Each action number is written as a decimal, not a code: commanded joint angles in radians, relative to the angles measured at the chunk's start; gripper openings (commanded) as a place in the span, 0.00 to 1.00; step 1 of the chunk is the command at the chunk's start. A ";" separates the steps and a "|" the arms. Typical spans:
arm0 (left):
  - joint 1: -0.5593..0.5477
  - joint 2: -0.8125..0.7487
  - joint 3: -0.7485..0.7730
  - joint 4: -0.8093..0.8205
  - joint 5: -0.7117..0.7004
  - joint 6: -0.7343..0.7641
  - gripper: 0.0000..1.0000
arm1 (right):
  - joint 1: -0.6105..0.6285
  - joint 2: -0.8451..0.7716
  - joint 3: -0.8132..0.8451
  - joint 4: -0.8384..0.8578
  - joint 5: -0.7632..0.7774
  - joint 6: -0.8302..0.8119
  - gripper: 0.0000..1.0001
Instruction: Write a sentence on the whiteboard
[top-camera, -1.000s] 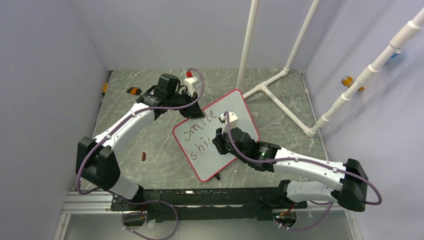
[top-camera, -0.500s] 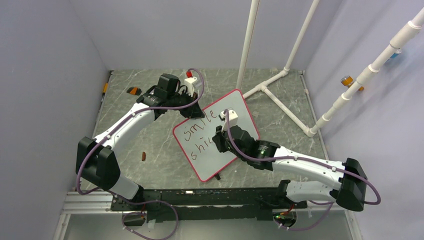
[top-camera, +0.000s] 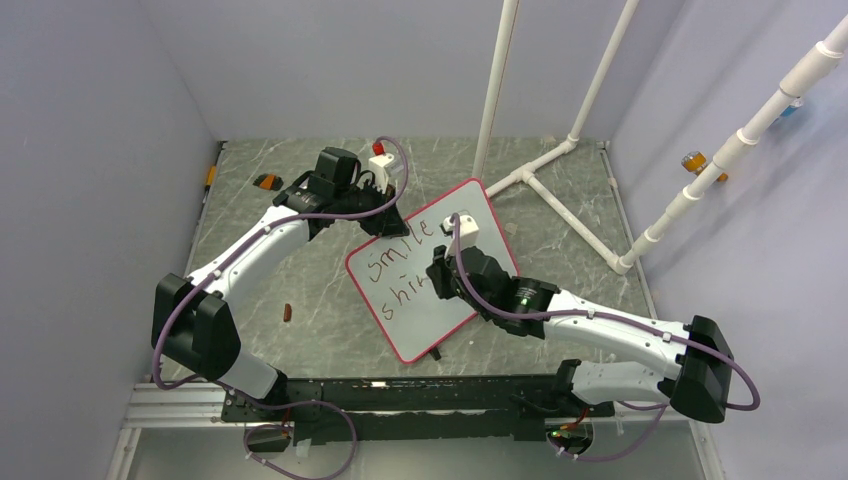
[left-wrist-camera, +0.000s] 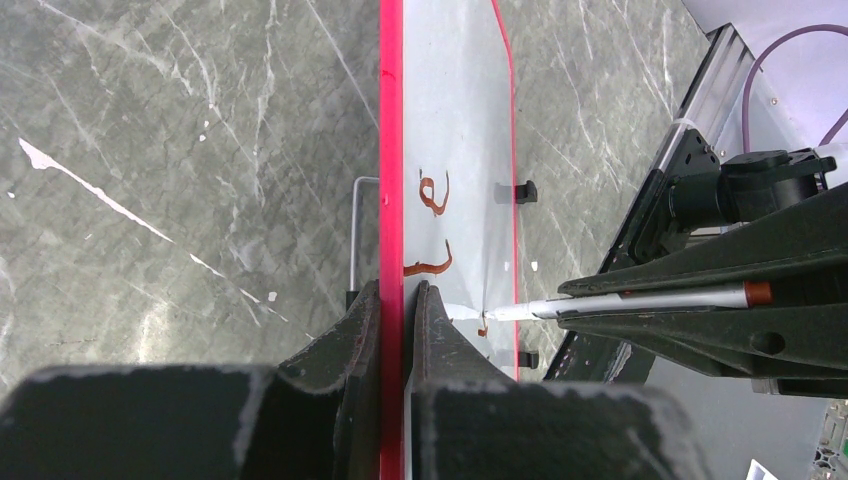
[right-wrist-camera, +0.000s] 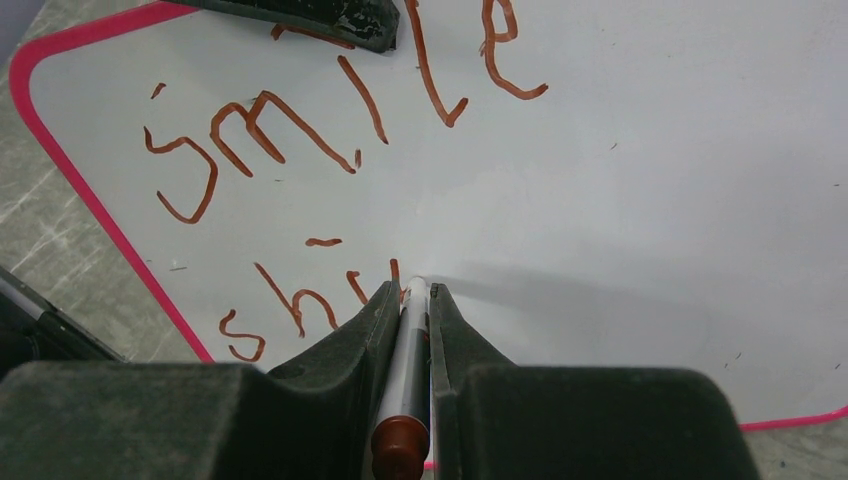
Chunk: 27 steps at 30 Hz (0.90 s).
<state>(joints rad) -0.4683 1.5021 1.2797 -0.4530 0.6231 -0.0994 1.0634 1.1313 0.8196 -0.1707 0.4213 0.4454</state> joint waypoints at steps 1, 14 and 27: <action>0.004 -0.034 0.018 0.059 -0.086 0.069 0.00 | -0.014 0.005 0.031 0.060 0.046 -0.005 0.00; 0.004 -0.033 0.021 0.060 -0.086 0.068 0.00 | -0.024 -0.021 -0.027 0.049 0.037 0.024 0.00; 0.004 -0.031 0.021 0.060 -0.085 0.065 0.00 | -0.024 -0.083 -0.102 0.023 0.021 0.070 0.00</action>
<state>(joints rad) -0.4683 1.5021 1.2797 -0.4530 0.6231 -0.0998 1.0458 1.0626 0.7250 -0.1532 0.4366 0.4961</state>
